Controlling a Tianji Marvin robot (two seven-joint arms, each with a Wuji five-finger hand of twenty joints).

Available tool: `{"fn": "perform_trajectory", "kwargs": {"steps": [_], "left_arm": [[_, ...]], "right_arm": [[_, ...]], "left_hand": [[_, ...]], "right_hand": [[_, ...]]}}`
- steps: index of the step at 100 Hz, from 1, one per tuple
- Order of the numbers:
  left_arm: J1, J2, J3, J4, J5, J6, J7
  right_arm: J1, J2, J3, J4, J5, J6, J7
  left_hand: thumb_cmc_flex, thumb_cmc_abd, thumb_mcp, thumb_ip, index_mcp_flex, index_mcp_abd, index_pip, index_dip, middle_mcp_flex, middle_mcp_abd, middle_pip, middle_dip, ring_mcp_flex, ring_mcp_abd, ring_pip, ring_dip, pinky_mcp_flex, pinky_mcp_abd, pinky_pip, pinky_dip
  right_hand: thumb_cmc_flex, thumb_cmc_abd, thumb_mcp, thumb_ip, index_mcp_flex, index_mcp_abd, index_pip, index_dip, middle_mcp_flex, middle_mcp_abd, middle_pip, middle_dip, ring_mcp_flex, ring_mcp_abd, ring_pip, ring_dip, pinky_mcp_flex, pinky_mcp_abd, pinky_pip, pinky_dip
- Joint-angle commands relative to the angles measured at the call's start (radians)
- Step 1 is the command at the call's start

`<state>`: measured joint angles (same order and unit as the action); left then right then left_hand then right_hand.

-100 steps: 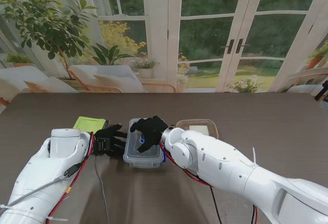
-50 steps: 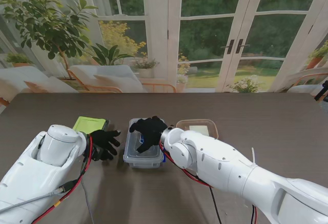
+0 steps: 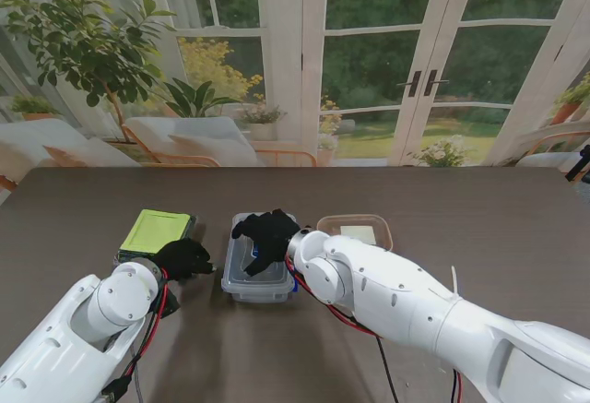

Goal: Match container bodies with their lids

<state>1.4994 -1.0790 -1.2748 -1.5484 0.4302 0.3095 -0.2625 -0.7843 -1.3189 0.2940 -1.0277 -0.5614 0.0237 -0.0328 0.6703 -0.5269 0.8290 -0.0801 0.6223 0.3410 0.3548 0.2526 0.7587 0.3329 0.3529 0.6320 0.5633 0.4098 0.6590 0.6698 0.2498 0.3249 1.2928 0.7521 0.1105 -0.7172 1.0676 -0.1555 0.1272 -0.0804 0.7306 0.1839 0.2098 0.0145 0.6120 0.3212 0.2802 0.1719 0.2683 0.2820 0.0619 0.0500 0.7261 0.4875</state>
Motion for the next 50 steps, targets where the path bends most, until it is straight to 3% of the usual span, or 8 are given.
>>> {"fn": "perform_trajectory", "kwargs": {"steps": [1, 21, 38, 50], "left_arm": [[0.017, 0.007, -0.006, 0.003, 0.005, -0.017, -0.021], [0.038, 0.016, -0.016, 0.018, 0.056, -0.139, -0.027], [0.042, 0.025, -0.013, 0.033, 0.115, -0.219, -0.031], [0.035, 0.030, 0.000, 0.055, 0.145, -0.272, -0.035]], "right_arm": [[-0.024, -0.005, -0.017, 0.002, -0.002, -0.002, 0.032], [-0.024, -0.005, -0.018, 0.000, -0.004, 0.002, 0.033], [-0.023, -0.007, -0.019, 0.003, -0.005, 0.004, 0.030], [-0.024, -0.009, -0.019, 0.006, -0.005, 0.005, 0.027]], "left_hand": [[-0.040, -0.064, 0.029, -0.038, -0.030, -0.014, -0.008, -0.003, -0.041, -0.032, -0.030, -0.050, -0.049, -0.033, -0.063, -0.035, -0.035, -0.072, -0.028, -0.045], [-0.041, -0.132, 0.034, -0.048, -0.088, -0.021, -0.090, -0.045, -0.137, -0.062, -0.122, -0.149, -0.155, -0.116, -0.178, -0.099, -0.107, -0.185, -0.142, -0.135], [-0.050, -0.143, 0.005, -0.052, -0.206, -0.014, -0.224, -0.110, -0.295, -0.095, -0.202, -0.227, -0.303, -0.209, -0.311, -0.178, -0.221, -0.297, -0.315, -0.222], [-0.080, -0.137, -0.027, -0.057, -0.288, -0.005, -0.299, -0.136, -0.386, -0.113, -0.241, -0.262, -0.378, -0.259, -0.386, -0.222, -0.287, -0.352, -0.438, -0.275]], "right_hand": [[0.001, 0.005, -0.021, 0.001, -0.023, -0.007, -0.005, 0.002, -0.012, -0.007, -0.002, 0.005, 0.089, -0.093, 0.126, 0.039, -0.108, -0.008, 0.002, -0.003], [0.001, 0.005, -0.022, 0.001, -0.023, -0.006, -0.004, 0.002, -0.010, -0.007, -0.002, 0.005, 0.091, -0.093, 0.127, 0.039, -0.107, -0.009, 0.002, -0.003], [-0.001, 0.004, -0.020, 0.001, -0.023, -0.006, -0.004, 0.002, -0.012, -0.008, -0.003, 0.005, 0.092, -0.096, 0.128, 0.040, -0.107, -0.009, 0.001, -0.003], [0.000, 0.003, -0.021, 0.000, -0.022, -0.006, -0.003, 0.002, -0.011, -0.007, -0.002, 0.005, 0.092, -0.096, 0.128, 0.040, -0.107, -0.009, 0.002, -0.002]]}}
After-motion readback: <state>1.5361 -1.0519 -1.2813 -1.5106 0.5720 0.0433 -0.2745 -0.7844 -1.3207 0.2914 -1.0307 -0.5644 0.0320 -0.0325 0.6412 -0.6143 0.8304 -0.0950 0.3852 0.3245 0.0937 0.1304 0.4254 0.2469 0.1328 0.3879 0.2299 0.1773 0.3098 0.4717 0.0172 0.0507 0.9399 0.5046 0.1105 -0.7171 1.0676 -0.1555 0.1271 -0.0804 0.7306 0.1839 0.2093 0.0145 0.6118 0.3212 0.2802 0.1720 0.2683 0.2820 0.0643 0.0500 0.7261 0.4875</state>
